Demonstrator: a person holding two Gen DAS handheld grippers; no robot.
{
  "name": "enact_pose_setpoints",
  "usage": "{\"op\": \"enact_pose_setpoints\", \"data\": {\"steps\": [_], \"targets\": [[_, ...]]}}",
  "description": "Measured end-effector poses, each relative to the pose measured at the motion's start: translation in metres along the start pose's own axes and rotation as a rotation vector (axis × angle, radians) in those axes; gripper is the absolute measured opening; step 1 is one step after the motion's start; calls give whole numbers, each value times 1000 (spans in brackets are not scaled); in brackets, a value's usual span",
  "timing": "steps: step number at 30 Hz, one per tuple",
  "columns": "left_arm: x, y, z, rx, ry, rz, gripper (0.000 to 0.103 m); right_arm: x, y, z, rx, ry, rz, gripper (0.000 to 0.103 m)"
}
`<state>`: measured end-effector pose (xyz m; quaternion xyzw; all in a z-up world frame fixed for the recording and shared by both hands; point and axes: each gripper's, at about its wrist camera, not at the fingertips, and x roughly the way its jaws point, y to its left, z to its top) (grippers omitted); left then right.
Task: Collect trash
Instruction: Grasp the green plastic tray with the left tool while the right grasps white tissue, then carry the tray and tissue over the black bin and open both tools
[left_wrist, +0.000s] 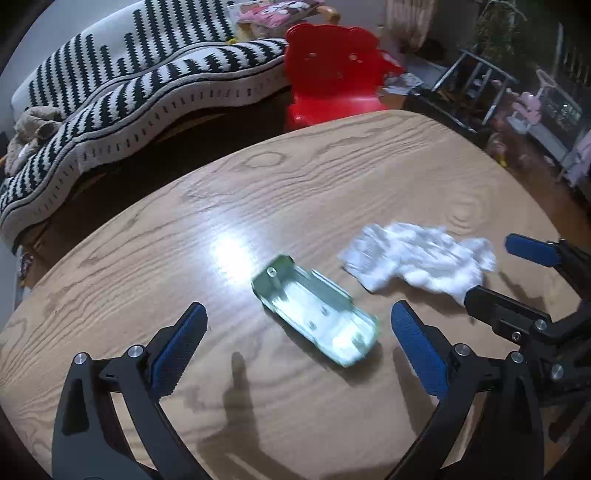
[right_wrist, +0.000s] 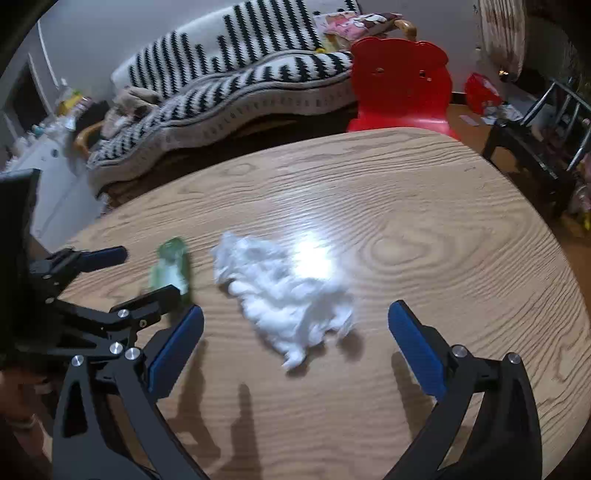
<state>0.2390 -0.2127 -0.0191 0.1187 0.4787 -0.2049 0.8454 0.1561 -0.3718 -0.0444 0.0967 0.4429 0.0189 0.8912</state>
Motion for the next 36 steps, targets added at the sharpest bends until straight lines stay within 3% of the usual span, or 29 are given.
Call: {"op": "enact_pose_setpoints", "data": {"steps": [1,2,3,4,5,6,9,16,28,36], "targets": [[4,1,3,-5,6,-3,97,5,1,3,-3,12,-9,97],[10,3,5,-12,15,-19,87,11,1,5,-10,30,-21,94],[16,3,6,-7,32,-45,68,15,1,6,-17,37,-29,85],[21,3,6,-2,50,-61,57,20,2,6,-34,51,-43,74],[24,1,7,24,45,-47,46,25,2,5,-45,65,-53,35],[25,0,8,57,42,-29,33,28,1,5,-47,70,-60,19],[25,3,6,63,46,-49,33,25,-6,5,-36,45,-65,13],[15,3,-8,79,41,-40,33,8,-12,-4,-15,18,-46,12],[-43,-10,-33,113,36,-2,33,-51,-10,-21,1,-19,-49,12],[-94,-33,-57,149,14,13,33,-112,-1,-32,9,-66,-56,12]]}}
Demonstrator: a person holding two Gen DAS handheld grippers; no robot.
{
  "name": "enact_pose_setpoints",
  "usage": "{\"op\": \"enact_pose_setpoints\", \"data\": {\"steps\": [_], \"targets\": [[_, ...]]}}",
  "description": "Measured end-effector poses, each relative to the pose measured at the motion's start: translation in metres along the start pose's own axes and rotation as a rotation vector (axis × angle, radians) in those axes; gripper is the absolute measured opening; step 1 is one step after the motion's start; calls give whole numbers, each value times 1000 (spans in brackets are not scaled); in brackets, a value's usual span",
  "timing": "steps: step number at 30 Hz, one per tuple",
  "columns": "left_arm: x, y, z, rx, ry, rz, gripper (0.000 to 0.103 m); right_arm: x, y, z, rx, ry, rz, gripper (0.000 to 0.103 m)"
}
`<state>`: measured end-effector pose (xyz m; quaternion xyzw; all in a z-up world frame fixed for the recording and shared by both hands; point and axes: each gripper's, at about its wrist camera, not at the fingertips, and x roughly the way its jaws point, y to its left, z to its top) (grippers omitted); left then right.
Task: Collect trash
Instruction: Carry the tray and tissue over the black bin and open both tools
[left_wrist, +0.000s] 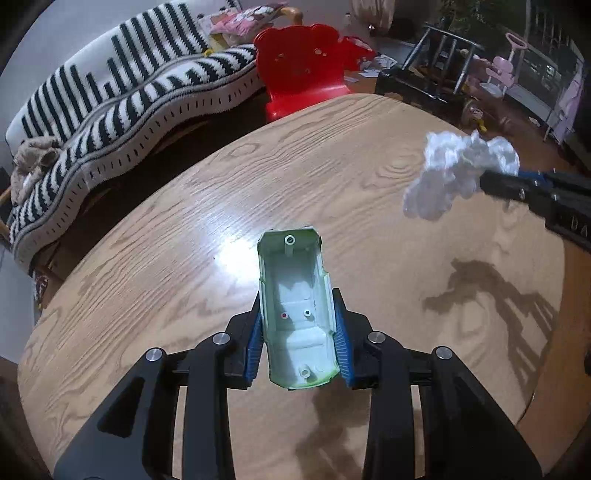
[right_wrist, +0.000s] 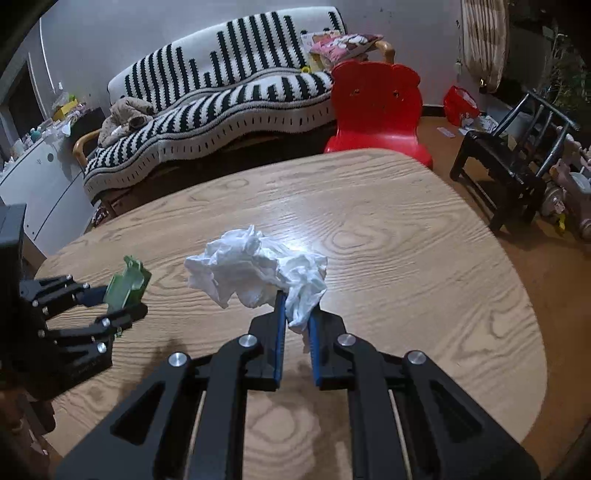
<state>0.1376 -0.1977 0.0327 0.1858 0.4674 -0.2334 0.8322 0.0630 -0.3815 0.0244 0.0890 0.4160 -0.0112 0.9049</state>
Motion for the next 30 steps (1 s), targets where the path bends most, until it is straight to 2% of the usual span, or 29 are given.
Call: {"op": "enact_pose_setpoints", "data": {"steps": [8,13,15,21,26,30], "targets": [[-77,-53,-25,43,-64,-2,33,-91,2,-30,6,-63,-13,12],[-111,-107,-50,9,-88,-85,33,-150,-16,-64,31,-95,-41,12],[-122,-141,-65,19,-90,-133,33,-174,-29,-82,52,-108,-57,12],[-139,-226,-110,65,-77,-234,33,-236,-85,-155,135,-114,-129,12],[-115,-293,-149,143,11,-289,33,-244,-117,-221,205,-65,-138,12],[-80,-318,-170,180,89,-303,33,-205,-138,-281,285,38,-113,12]]}}
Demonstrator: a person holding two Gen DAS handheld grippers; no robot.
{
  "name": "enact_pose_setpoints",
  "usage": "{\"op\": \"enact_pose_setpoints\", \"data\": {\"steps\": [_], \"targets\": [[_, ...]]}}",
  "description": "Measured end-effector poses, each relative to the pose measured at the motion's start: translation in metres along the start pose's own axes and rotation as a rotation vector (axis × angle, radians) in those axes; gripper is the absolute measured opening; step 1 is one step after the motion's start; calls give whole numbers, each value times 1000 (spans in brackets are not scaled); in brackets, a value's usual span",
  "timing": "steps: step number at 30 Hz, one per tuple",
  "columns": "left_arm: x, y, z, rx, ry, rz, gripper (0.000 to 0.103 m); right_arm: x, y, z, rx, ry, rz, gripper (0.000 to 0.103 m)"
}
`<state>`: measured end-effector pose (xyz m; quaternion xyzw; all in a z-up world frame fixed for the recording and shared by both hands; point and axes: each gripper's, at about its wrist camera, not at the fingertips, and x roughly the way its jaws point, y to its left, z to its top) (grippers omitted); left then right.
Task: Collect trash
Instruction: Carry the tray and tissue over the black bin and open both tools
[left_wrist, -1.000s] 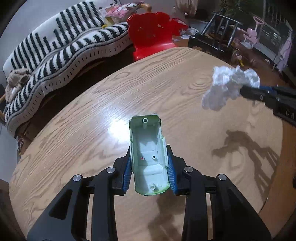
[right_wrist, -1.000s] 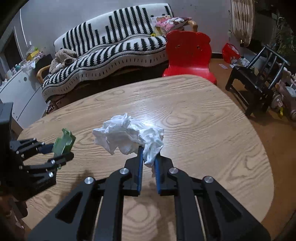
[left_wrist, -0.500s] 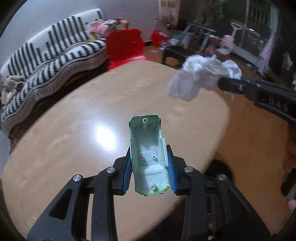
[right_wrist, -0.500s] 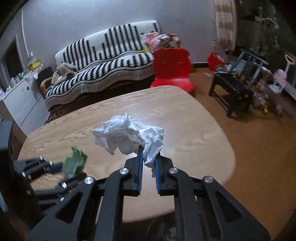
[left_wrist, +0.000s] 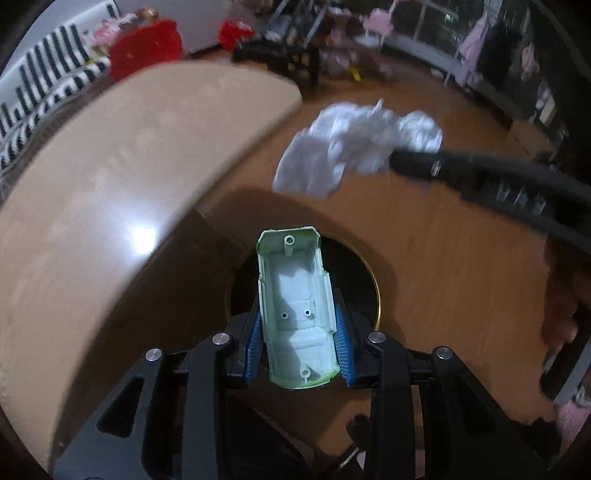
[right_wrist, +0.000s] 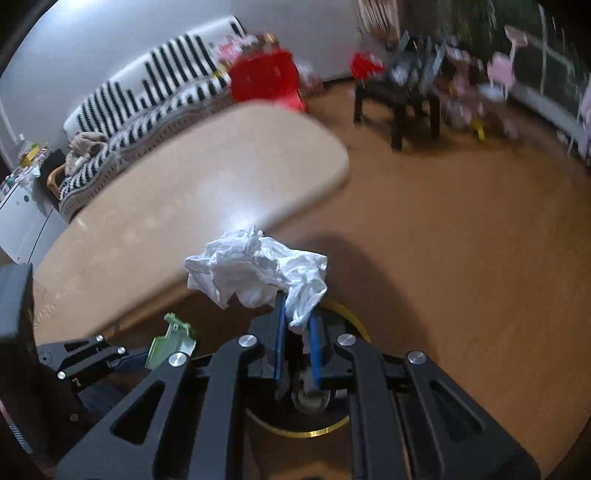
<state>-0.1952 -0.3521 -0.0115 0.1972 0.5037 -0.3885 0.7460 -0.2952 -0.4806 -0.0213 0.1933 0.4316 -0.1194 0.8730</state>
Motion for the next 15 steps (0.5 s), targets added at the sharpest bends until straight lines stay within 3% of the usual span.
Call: {"op": "enact_pose_setpoints", "data": {"steps": [7,15], "targets": [[85,4,-17,1,146,-22,33,94,-44,-60,208,218,21,12],[127,36,-38,-38,159,-21,33,137,-48,-81,238,315,10,12]]}}
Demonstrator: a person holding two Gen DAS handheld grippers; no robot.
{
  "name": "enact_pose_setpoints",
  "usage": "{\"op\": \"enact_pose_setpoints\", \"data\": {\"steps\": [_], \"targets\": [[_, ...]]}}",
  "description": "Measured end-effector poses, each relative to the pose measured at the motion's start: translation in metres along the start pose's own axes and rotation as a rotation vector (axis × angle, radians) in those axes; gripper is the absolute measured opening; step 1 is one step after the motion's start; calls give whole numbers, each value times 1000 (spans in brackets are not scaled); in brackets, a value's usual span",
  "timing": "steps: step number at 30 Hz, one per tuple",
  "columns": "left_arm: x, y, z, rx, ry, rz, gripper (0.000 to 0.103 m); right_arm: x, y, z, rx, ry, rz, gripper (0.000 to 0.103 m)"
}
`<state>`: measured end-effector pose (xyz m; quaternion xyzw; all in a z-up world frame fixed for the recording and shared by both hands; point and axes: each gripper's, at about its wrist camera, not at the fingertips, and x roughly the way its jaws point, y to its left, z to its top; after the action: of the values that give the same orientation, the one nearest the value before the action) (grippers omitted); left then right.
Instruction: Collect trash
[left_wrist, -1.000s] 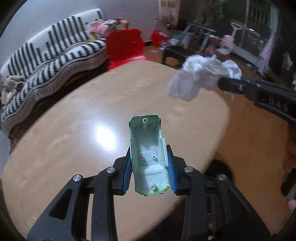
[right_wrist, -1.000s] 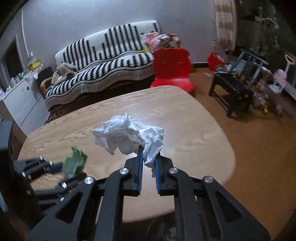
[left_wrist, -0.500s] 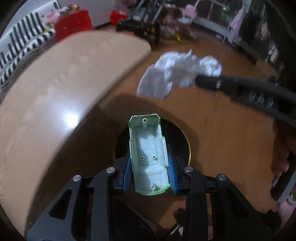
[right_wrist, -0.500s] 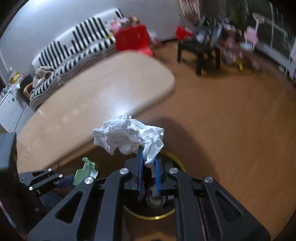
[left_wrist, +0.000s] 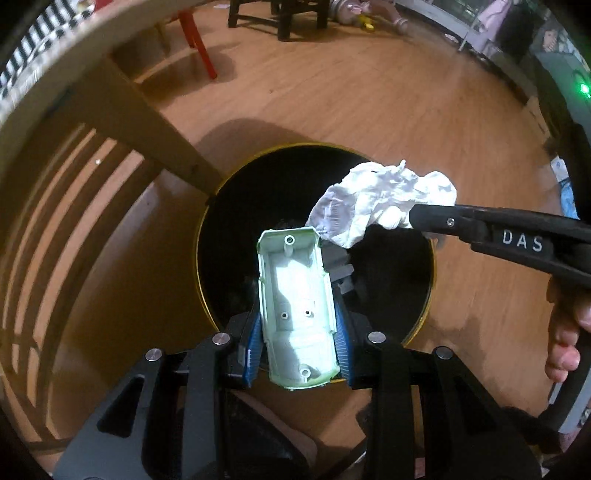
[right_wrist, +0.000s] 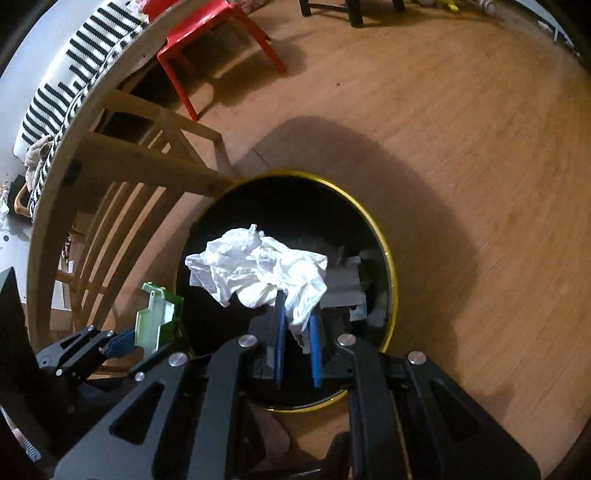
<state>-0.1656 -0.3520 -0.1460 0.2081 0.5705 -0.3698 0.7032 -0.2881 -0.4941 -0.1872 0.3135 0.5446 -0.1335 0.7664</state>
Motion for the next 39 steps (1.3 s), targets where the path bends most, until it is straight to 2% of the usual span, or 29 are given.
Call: {"op": "enact_pose_setpoints", "data": {"steps": [6,14,15,16,17,18,19,23,25,28,31,33,36,39], "targets": [[5,1,0,19,2,-11,33,7,10,2,-52,3,-39,12],[5,-7,-2,7,-12,3,33,0,6,3,-38,-3,-34,12],[2,-7,-4,-3,-15,-1,40,-1,5,4,-33,-4,-25,13],[1,-6,-4,-18,-17,-12,53,-5,3,5,-26,-7,-1,18],[-1,-3,-4,-46,-28,-24,91,-10,2,5,-16,-13,14,54],[-5,-1,-6,-62,-42,-30,97,-15,0,6,-13,-26,19,97],[-7,0,-6,-70,-44,-36,97,-23,-3,7,-6,-53,35,95],[-18,-3,-6,-77,-44,-50,97,-61,-17,10,22,-141,42,97],[-31,-5,-4,-78,-74,-54,97,-80,-17,11,9,-200,26,97],[-72,-2,-1,-103,-164,-51,97,-104,-5,14,-48,-285,-21,97],[-114,14,-2,-150,-237,-19,97,-125,22,22,-122,-368,-35,97],[-138,32,-3,-186,-272,13,97,-133,41,30,-155,-387,-23,97],[-180,76,-11,-254,-343,93,97,-140,84,43,-225,-415,9,97],[-210,117,-19,-313,-364,170,97,-139,133,54,-287,-427,53,97]]}}
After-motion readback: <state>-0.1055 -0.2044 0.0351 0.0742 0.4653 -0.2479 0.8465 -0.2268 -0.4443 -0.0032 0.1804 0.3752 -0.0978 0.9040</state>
